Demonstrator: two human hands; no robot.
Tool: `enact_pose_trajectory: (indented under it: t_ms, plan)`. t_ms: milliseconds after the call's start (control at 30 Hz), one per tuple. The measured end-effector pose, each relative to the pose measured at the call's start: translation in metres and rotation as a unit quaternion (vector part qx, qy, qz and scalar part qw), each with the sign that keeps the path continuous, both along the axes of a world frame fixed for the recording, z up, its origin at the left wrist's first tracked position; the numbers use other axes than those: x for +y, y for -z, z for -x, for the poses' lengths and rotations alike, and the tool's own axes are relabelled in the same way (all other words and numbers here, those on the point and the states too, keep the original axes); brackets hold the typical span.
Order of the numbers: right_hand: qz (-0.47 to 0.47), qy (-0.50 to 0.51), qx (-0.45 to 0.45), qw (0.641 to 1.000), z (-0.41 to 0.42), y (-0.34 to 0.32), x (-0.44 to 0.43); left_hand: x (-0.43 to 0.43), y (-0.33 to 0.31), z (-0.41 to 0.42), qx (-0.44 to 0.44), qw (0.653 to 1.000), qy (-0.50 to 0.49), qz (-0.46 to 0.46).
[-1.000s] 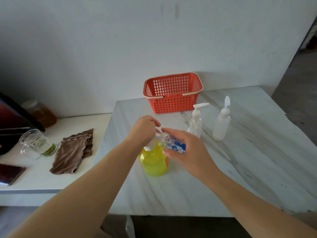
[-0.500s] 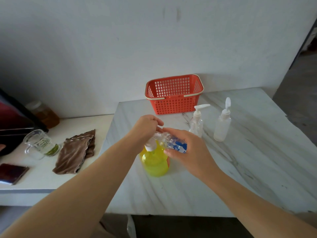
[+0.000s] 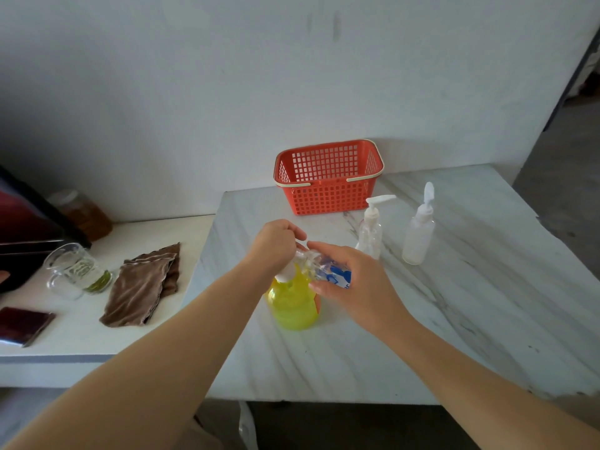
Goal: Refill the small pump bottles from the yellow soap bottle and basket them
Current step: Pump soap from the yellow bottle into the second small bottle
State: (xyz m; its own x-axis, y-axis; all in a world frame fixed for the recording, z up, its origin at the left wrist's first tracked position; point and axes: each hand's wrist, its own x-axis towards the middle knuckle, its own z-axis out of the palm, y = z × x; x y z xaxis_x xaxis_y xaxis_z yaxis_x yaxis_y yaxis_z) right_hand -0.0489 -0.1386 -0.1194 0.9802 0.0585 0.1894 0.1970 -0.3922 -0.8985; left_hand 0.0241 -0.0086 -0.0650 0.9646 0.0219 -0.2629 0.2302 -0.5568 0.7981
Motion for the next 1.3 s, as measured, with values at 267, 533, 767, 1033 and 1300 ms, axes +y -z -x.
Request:
enact_pose_trajectory:
  t_ms: [267,533,767,1033,1300]
  plan:
    - [-0.016,-0.007,-0.016,1.0,-0.001,-0.002,0.0,0.002,-0.007,-0.002,-0.006,1.0,0.009,0.012]
    - [-0.008,0.004,-0.013,1.0,-0.001,0.002,0.001,0.001,0.005,-0.001,-0.01,1.0,0.006,-0.004]
    - [-0.013,0.005,-0.016,1.0,-0.002,0.001,0.001,0.001,-0.001,-0.002,0.0,1.0,0.005,0.006]
    - [-0.012,0.003,-0.024,1.0,-0.003,0.0,0.002,0.003,-0.007,-0.003,0.018,1.0,0.012,0.013]
    - [-0.014,-0.002,-0.027,1.0,-0.004,0.005,-0.001,0.001,0.003,-0.006,0.015,1.0,0.018,0.004]
